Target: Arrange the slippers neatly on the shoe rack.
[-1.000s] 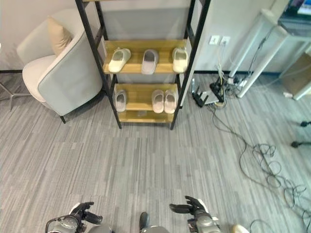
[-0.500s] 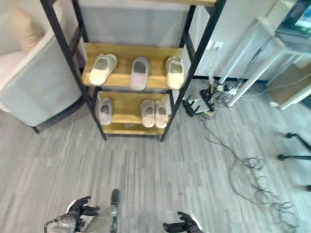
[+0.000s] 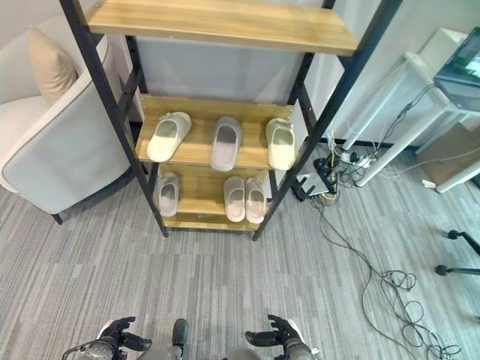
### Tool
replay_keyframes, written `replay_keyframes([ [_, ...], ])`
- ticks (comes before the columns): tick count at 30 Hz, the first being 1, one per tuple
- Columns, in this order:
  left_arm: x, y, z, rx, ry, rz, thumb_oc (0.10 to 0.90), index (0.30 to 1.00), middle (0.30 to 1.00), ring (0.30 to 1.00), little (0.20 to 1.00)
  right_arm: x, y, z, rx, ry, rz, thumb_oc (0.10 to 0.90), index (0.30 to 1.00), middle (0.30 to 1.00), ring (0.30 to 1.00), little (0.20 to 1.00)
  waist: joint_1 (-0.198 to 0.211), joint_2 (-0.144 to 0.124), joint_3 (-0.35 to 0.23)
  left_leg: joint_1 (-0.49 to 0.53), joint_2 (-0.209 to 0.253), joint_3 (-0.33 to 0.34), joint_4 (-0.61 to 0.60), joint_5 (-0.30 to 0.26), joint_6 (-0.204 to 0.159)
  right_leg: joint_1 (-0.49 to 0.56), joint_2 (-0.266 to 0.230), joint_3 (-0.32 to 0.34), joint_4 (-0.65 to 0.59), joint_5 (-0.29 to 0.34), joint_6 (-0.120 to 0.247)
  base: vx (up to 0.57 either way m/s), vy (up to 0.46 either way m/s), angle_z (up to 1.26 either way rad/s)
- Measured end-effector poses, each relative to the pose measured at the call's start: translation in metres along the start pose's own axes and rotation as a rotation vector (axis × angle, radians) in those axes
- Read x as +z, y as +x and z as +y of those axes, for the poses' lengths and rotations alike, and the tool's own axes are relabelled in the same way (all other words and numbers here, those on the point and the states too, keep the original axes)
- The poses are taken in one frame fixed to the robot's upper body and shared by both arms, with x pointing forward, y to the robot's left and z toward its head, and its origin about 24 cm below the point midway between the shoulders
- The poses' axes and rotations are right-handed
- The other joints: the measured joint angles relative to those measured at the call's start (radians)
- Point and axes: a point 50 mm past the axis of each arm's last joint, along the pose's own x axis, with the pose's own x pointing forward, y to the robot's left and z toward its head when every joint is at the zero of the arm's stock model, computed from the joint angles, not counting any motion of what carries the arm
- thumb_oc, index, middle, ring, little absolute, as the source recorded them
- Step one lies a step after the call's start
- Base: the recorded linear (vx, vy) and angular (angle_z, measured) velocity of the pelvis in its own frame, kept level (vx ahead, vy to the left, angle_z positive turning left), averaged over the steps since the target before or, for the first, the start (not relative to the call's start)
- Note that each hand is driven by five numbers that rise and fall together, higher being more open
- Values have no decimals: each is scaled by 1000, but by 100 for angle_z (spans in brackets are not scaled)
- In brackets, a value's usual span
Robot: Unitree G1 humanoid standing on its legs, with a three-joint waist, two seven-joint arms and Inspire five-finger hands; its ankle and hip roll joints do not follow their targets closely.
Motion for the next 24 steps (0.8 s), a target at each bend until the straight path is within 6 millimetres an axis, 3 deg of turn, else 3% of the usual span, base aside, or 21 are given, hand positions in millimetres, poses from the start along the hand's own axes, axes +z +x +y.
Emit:
replay_keyframes([
  [2,-8,-1,3,8,3,27,800,900,900,900,900,5,1,1,4,1,-18,800,900,900,900,900,2,-10,10,20,11,-17,4,-14,-33,-6,4,0,-117,161,8,113,23,29],
  [3,-13,-2,4,12,4,42,800,900,900,900,900,3,0,3,7,4,-14,800,900,900,900,900,2,-19,12,34,12,-24,11,-26,-66,29,10,-8,-151,210,-31,60,18,12],
  [7,-27,-4,4,10,-4,76,800,900,900,900,900,5,0,-6,-12,-6,-26,800,900,900,900,900,1,-10,13,42,47,-15,74,-73,-110,76,43,-28,-177,204,-42,20,-11,-2],
  [12,-38,-7,4,15,-25,105,800,900,900,900,900,-4,-3,-7,-6,-12,-1,800,900,900,900,900,4,-9,-8,66,57,-9,48,-73,-118,96,45,-30,-197,203,-56,27,-54,-2],
  [13,-50,-11,-3,-6,-29,137,800,900,900,900,900,-27,-9,3,19,0,62,800,900,900,900,900,4,28,-87,115,52,9,-5,-70,-122,127,36,-23,-227,199,-52,1,-51,-3],
  [16,-43,-10,-11,-63,-50,111,800,900,900,900,900,-63,-16,4,-17,361,238,800,900,900,900,900,0,59,-84,105,57,11,-5,-78,-135,129,41,-24,-220,190,-57,-11,-28,5],
  [18,-37,-10,-19,-85,-64,89,800,900,900,900,900,-76,-21,1,-45,441,296,800,900,900,900,900,-1,76,-78,106,58,11,0,-77,-136,129,41,-24,-215,184,-59,-16,7,0],
  [21,-26,-8,-26,-104,-69,60,800,900,900,900,900,-71,-19,-7,-67,463,273,800,900,900,900,900,-11,106,-54,90,59,13,36,-65,-161,132,46,-29,-209,178,-67,-63,36,12],
  [24,-1,-4,-26,-109,-80,-7,800,900,900,900,900,-60,-14,-11,-68,449,244,800,900,900,900,900,-17,56,-3,13,22,68,145,-7,-263,167,-10,-69,-250,188,-108,47,139,55],
])
